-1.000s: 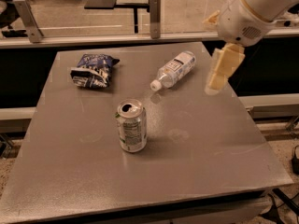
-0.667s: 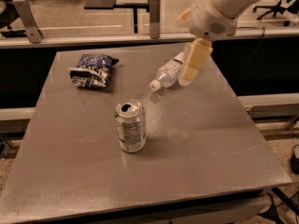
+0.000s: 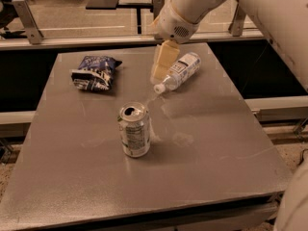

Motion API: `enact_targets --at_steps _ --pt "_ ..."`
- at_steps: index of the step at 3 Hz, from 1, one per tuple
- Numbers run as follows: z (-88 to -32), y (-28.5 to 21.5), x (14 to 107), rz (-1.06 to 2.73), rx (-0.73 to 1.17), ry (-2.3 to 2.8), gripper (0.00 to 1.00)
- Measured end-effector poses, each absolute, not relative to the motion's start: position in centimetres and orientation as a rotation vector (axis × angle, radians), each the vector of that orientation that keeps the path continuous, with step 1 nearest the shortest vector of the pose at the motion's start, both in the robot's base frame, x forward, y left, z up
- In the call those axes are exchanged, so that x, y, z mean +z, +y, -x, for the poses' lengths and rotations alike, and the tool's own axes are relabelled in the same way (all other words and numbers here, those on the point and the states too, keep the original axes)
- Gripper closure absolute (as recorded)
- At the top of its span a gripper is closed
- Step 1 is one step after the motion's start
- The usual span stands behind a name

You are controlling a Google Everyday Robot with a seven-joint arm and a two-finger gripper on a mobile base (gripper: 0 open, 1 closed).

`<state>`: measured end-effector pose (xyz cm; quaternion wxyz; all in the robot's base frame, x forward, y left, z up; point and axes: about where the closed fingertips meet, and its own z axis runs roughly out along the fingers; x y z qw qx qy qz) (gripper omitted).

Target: Move blue chip bag near 7up can

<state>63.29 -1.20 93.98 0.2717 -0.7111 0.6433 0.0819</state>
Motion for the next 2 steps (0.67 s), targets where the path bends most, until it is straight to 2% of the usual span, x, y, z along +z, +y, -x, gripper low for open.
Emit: enact_targets --at_steps 2 --pt "-65.9 5.1 91.1 1.859 0.344 1.830 0.00"
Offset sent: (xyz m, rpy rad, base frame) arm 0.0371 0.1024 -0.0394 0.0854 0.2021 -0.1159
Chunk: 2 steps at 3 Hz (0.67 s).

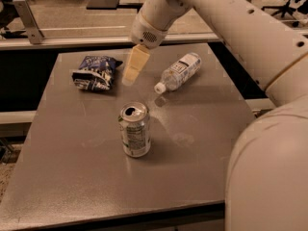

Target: Move blue chip bag near 7up can

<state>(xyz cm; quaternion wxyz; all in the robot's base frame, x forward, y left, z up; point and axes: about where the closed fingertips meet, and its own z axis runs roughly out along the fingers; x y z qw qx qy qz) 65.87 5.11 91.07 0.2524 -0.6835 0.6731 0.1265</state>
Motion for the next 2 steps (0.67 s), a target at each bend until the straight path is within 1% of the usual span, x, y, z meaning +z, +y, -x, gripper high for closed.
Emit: enact_targets --at_steps 1,2 --pt "-66.1 8.6 89.8 1.805 0.437 1.916 0.00" --pt "-65.9 11.0 88.7 1.755 0.481 1.989 0.00"
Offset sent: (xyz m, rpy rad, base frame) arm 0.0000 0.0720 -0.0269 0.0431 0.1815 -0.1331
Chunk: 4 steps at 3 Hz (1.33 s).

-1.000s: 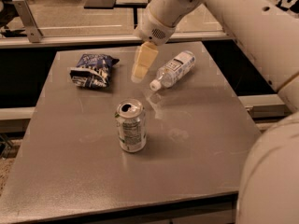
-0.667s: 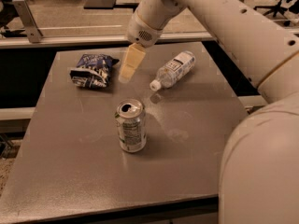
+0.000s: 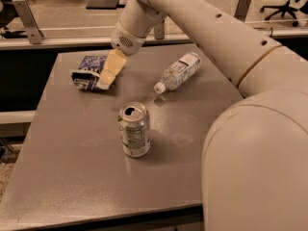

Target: Move blue chip bag near 7up can

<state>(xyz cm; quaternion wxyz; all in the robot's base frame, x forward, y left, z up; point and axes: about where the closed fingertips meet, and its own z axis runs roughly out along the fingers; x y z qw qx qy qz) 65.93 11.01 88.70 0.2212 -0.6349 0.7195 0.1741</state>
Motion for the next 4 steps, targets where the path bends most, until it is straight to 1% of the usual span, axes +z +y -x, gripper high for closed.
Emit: enact_targets --at_steps 2,3,4 --pt "-65.1 13.1 86.4 1.664 0.476 2.049 0.00" --pt "-65.3 13.5 86.1 1.623 0.466 2.056 0.16" --pt "-65.6 13.7 86.0 1.612 0.462 2.056 0.39"
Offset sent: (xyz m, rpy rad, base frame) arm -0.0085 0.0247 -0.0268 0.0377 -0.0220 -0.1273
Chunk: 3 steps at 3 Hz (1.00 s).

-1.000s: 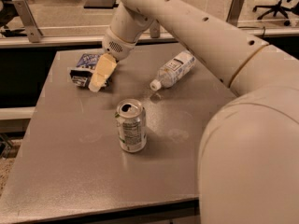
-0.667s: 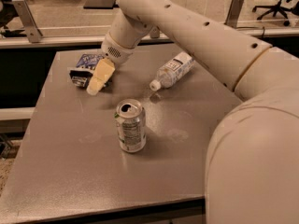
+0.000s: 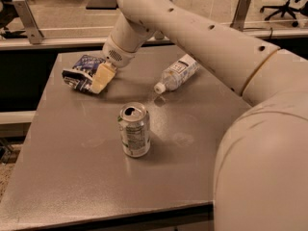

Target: Move blue chip bag near 7up can

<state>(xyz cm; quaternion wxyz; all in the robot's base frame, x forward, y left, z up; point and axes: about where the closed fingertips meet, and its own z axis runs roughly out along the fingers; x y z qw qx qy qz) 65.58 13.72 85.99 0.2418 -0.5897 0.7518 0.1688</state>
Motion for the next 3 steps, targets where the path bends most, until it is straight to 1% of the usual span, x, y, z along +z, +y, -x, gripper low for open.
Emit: enact_targets --at_steps 1,2,3 --pt "-65.8 13.7 86.0 1.615 0.455 2.054 0.61" --pt "-66.1 12.9 86.0 1.615 0.439 2.055 0.86" --pt "-66.2 10.8 86.7 1.621 0.432 2.032 1.00"
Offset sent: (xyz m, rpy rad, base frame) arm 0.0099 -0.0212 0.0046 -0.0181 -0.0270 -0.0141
